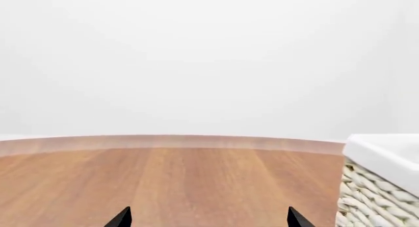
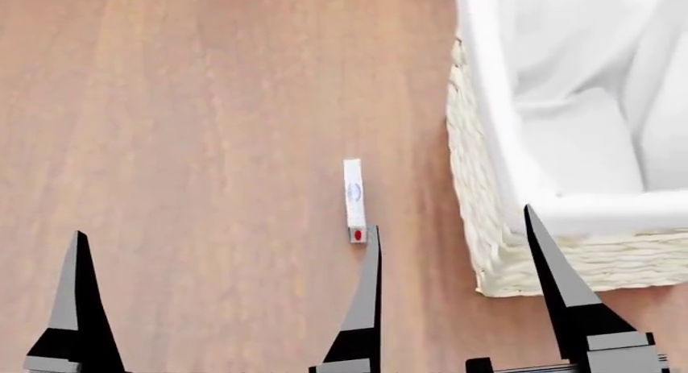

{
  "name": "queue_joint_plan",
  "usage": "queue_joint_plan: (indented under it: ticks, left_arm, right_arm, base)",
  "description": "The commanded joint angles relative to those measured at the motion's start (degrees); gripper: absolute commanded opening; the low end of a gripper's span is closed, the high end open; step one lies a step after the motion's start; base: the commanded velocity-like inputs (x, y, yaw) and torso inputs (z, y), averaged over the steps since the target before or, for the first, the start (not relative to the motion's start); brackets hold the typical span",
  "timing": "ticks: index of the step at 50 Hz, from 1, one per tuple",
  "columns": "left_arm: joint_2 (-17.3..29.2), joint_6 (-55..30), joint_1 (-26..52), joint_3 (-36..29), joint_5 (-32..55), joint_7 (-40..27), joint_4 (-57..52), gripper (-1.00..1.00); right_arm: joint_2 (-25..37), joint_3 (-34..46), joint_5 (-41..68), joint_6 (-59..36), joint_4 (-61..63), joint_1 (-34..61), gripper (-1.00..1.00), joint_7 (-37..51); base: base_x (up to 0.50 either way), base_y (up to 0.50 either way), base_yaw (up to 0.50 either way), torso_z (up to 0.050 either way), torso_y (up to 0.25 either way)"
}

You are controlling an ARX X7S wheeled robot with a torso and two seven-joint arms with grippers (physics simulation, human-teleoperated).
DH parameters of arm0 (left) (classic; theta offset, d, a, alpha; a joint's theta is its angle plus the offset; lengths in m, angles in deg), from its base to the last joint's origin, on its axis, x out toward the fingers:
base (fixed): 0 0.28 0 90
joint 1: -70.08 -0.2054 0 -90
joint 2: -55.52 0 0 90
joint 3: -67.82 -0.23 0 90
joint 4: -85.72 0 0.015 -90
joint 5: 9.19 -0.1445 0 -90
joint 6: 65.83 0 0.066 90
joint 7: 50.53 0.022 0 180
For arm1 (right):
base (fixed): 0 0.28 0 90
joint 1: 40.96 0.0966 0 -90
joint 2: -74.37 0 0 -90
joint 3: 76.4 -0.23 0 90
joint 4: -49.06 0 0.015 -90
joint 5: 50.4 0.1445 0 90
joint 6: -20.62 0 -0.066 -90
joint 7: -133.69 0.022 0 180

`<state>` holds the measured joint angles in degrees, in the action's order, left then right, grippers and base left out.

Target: Pick up the alphabet soup and the cream cheese box, and put them in the basket.

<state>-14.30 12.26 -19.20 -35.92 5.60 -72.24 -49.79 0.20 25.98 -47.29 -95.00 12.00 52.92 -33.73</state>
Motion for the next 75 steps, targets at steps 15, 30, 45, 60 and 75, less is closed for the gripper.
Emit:
queue_joint_plan:
  ticks: [15, 30, 45, 60, 75]
  left_arm:
    - [0.52, 0.13, -0.02, -0.29, 0.37, -0.77, -0.16, 1.0]
    - [0.67, 0.67, 0.07, -0.42, 0.83, -0.94, 0.58, 1.0]
    - [0.9, 1.11, 0.3, -0.6, 1.28, -1.01, 0.94, 1.0]
    - [1.11, 1.18, 0.51, -0.93, 1.32, -1.26, 1.17, 1.0]
    - [1.39, 1.27, 0.39, -0.77, 1.71, -1.67, 1.23, 1.0]
  right_arm:
    - [0.77, 0.4, 0.79, 0.21, 0.1, -0.06, 1.0, 0.82]
    - [1.13, 0.98, 0.74, -0.93, 0.32, 0.79, 1.0, 1.45]
    - [1.69, 1.22, 0.86, -1.37, 0.47, 0.95, 1.0, 1.94]
    - [2.11, 1.36, 1.22, -0.38, -0.37, 0.82, 1.0, 2.28]
    - [2.41, 1.49, 1.64, -0.85, 0.16, 0.99, 1.0, 2.79]
  base:
    - [0.0, 0.0, -0.15, 0.0, 0.0]
    - [0.0, 0.0, -0.15, 0.0, 0.0]
    - [0.0, 0.0, -0.15, 0.0, 0.0]
    - [0.0, 0.0, -0.17, 0.0, 0.0]
    - [0.0, 0.0, -0.18, 0.0, 0.0]
